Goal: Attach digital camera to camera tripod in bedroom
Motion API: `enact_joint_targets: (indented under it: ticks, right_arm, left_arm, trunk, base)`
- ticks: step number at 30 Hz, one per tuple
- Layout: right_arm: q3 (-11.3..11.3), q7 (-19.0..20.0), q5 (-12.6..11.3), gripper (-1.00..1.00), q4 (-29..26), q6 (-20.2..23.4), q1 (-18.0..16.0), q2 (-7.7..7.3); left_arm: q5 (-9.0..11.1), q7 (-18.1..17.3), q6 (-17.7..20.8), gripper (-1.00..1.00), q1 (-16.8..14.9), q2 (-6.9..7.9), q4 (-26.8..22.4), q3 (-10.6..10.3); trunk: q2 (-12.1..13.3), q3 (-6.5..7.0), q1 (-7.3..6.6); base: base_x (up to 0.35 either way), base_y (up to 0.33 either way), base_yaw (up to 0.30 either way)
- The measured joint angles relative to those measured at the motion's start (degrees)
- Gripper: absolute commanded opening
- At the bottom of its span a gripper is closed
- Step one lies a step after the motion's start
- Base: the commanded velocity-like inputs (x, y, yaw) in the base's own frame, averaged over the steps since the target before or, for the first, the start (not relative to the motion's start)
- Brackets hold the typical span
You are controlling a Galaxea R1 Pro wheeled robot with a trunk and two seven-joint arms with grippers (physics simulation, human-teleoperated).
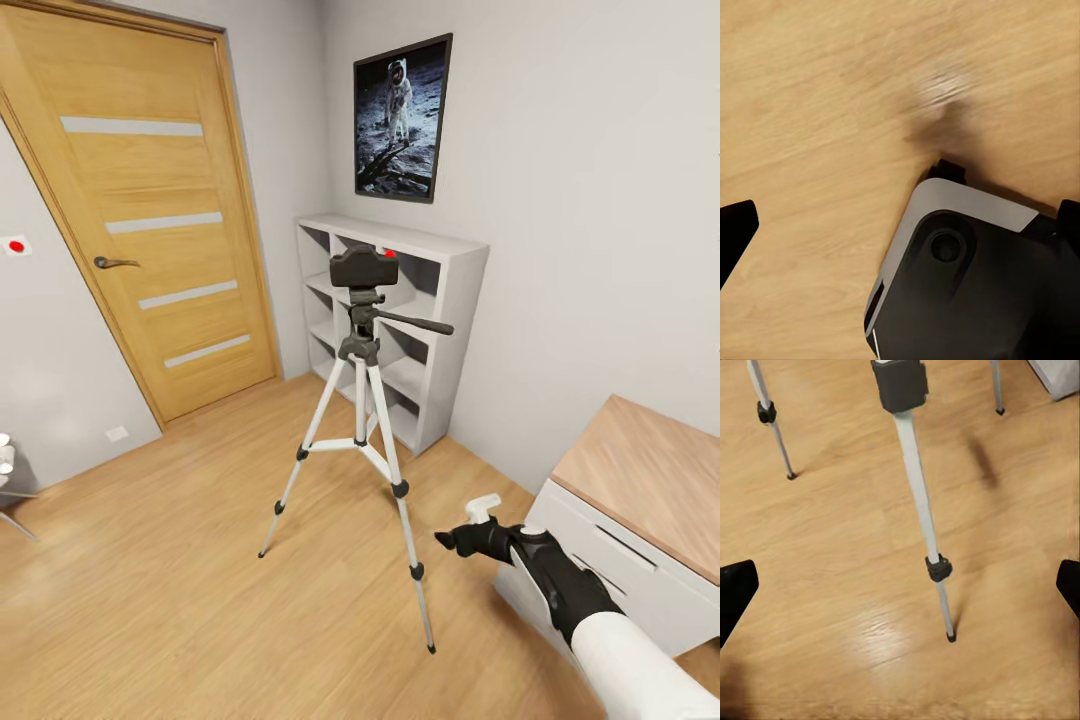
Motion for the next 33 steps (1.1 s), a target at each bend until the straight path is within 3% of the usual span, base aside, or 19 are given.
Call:
enact_joint_targets:
  ticks: [1,2,7,9,15,20,26,33]
  right_arm:
    - [0.01,0.0,-0.03,1.0,0.57,0.68,0.0,-0.49]
    - [0.02,-0.01,0.18,1.0,4.99,3.56,0.02,-2.28]
    - [-0.07,-0.48,0.06,1.0,14.76,4.65,0.0,-3.24]
    - [-0.13,-0.65,0.16,1.0,23.57,2.22,0.01,-3.79]
    - [-0.25,-0.7,0.23,1.0,33.89,-6.05,-0.01,-5.1]
    - [-0.29,-1.36,0.26,1.0,36.81,-10.93,-0.4,-5.71]
    - [-0.28,-3.86,0.15,1.0,37.89,-13.75,0.02,-6.08]
    - [-0.26,-5.77,-0.2,1.0,38.23,-17.56,5.19,-6.02]
  left_arm:
    - [0.0,-0.01,0.0,1.0,-0.01,0.0,0.0,0.0]
    - [-0.03,-0.03,0.06,1.0,0.01,0.01,0.01,0.02]
    - [-0.12,0.01,0.46,1.0,0.13,-0.02,0.04,0.0]
    - [-0.13,0.0,0.44,1.0,0.9,-0.06,0.01,0.01]
    - [-0.08,-0.05,0.09,1.0,2.14,-0.08,0.01,0.02]
    - [-0.03,-0.19,0.0,1.0,2.55,-0.04,0.02,0.04]
    - [-0.07,-0.42,-0.1,1.0,2.96,-0.01,0.01,0.04]
    - [-0.04,-0.44,-0.15,1.0,3.12,-0.07,0.0,0.02]
  trunk:
    - [0.0,0.0,0.0]
    - [0.0,-0.01,0.0]
    - [0.0,0.0,0.0]
    - [0.0,-0.01,0.0]
    - [-0.01,0.0,0.0]
    - [0.0,0.0,0.0]
    - [0.0,0.0,0.0]
    - [-0.01,-0.01,0.0]
  base:
    - [-0.002,0.0,0.0]
    - [-0.002,0.0,0.0]
    - [0.0,0.0,0.0]
    - [0.0,0.0,0.0]
    - [0.0,0.0,0.0]
    - [0.0,0.0,0.0]
    - [0.0,0.0,0.0]
    - [0.0,0.0,0.0]
